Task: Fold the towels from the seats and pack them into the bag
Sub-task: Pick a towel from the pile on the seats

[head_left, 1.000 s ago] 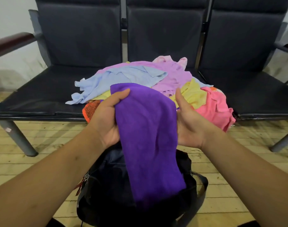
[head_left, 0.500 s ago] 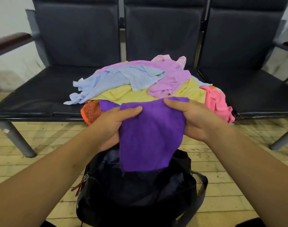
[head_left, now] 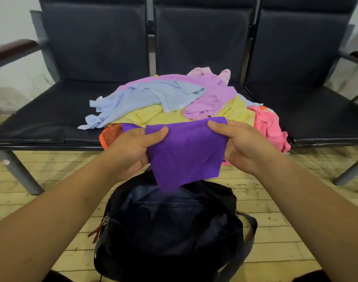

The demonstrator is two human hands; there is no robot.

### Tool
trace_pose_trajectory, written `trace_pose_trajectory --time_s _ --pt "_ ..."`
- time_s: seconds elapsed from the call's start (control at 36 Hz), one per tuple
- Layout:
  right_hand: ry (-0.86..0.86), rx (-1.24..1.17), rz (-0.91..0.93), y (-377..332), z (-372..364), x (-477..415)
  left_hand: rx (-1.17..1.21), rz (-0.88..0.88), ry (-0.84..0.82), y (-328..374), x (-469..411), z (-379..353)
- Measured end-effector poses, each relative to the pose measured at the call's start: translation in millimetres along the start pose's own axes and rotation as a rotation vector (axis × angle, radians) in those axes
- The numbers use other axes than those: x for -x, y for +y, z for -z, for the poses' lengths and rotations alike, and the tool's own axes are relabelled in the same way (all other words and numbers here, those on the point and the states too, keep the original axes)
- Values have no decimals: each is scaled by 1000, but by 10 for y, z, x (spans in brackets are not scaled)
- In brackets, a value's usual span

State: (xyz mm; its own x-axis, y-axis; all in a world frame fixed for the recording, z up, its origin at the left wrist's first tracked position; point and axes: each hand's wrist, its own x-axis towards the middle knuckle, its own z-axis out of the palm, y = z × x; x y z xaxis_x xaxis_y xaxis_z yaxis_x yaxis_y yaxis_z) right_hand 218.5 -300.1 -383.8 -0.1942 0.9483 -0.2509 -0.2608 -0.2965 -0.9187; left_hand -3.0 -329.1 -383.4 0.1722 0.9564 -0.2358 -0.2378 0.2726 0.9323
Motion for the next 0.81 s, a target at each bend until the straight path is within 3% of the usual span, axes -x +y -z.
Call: trace_pose_trajectory --time_s 0.17,0.25,0.42,0.61,0.81 --pt "-173 -92 -58 4 -12 26 160 -55 6 -5 -17 -17" --pt "-222 27 -46 3 22 19 63 -99 -14 7 -35 28" --pt "-10 221 114 33 73 -60 -408 -201 117 14 -67 183" --pt "83 148 216 54 7 -87 -372 -331 280 13 -79 162" --pt "218 271 464 17 -9 -100 -225 -311 162 53 -9 116"
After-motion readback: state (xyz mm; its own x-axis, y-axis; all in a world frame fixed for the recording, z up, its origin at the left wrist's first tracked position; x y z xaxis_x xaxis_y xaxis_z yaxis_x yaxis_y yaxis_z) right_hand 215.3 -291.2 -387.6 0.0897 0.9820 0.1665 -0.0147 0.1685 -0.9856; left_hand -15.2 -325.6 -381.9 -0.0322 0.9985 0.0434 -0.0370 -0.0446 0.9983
